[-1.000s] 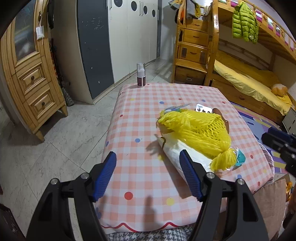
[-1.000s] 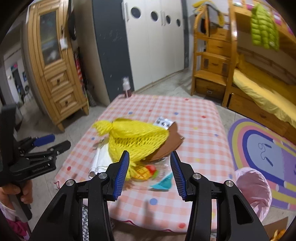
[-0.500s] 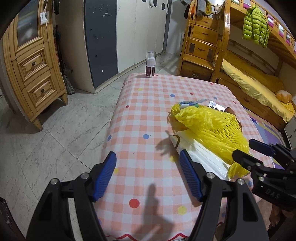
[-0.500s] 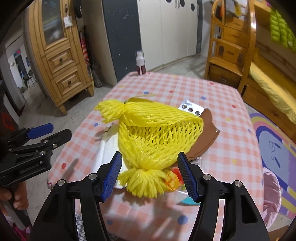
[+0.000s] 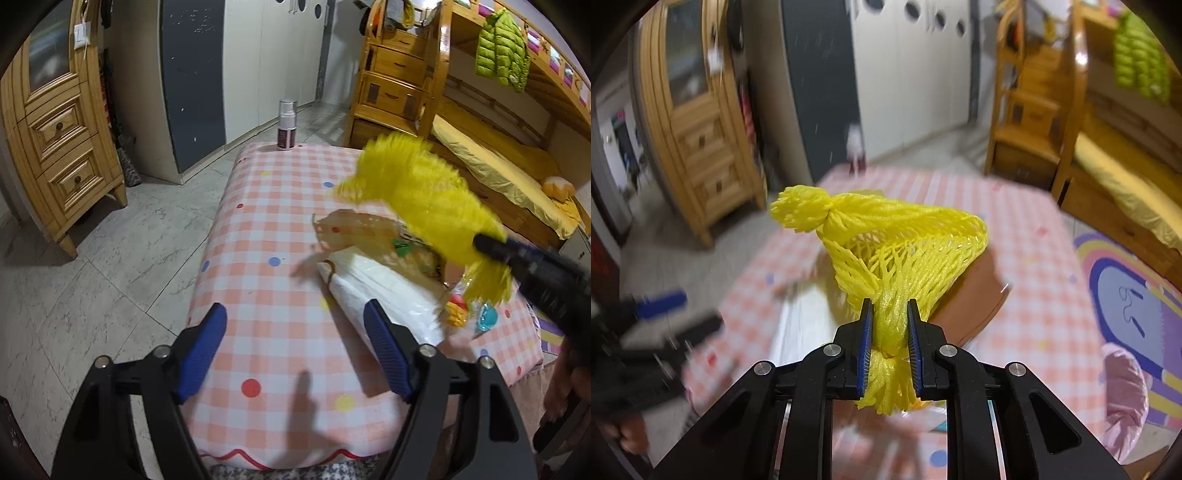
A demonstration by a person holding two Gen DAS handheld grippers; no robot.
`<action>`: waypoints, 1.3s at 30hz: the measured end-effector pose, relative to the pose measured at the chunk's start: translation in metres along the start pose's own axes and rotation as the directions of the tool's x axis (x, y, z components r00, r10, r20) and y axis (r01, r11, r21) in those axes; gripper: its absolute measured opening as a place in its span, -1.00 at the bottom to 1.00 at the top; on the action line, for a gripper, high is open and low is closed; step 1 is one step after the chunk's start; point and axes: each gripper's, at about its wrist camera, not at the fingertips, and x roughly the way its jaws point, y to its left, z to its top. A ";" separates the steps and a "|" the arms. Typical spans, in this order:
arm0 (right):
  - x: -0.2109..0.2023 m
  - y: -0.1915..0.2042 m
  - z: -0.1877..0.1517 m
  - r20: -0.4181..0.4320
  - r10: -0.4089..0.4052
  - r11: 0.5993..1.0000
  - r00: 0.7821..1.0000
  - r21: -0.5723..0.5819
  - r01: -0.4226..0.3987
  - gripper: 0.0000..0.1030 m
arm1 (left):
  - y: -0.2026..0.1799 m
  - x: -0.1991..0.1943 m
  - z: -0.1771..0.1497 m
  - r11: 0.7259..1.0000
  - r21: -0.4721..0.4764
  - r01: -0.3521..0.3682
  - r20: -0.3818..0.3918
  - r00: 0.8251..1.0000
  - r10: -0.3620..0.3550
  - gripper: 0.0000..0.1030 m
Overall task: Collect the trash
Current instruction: 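Grasp the white paper roll with the left tool while the right tool holds the yellow net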
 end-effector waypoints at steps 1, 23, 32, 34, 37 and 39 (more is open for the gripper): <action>-0.014 -0.006 0.003 0.041 -0.015 1.000 0.999 0.009 0.014 -0.65 | -0.004 -0.002 -0.001 1.000 0.009 0.004 0.002 1.000 -0.004 0.50; -0.066 -0.066 -0.026 0.060 -0.089 0.987 0.994 0.141 0.080 -0.64 | -0.063 0.027 -0.034 0.985 0.169 0.043 -0.088 0.996 -0.028 0.14; -0.081 -0.080 -0.030 0.087 -0.092 0.981 0.992 0.178 0.076 -0.64 | -0.047 -0.005 -0.004 0.985 0.079 0.156 0.009 0.987 -0.157 -0.99; -0.086 -0.084 -0.030 0.095 -0.094 0.979 0.991 0.192 0.074 -0.64 | -0.046 -0.025 0.009 0.978 0.074 0.196 0.064 0.978 -0.201 -0.99; -0.094 -0.092 -0.034 0.102 -0.094 0.973 0.990 0.220 0.070 -0.64 | -0.051 -0.044 0.020 0.972 0.085 0.218 0.101 0.969 -0.226 -0.99; -0.099 -0.096 -0.037 0.107 -0.101 0.970 0.989 0.232 0.074 -0.64 | -0.057 -0.052 0.023 0.967 0.091 0.240 0.106 0.963 -0.249 -0.99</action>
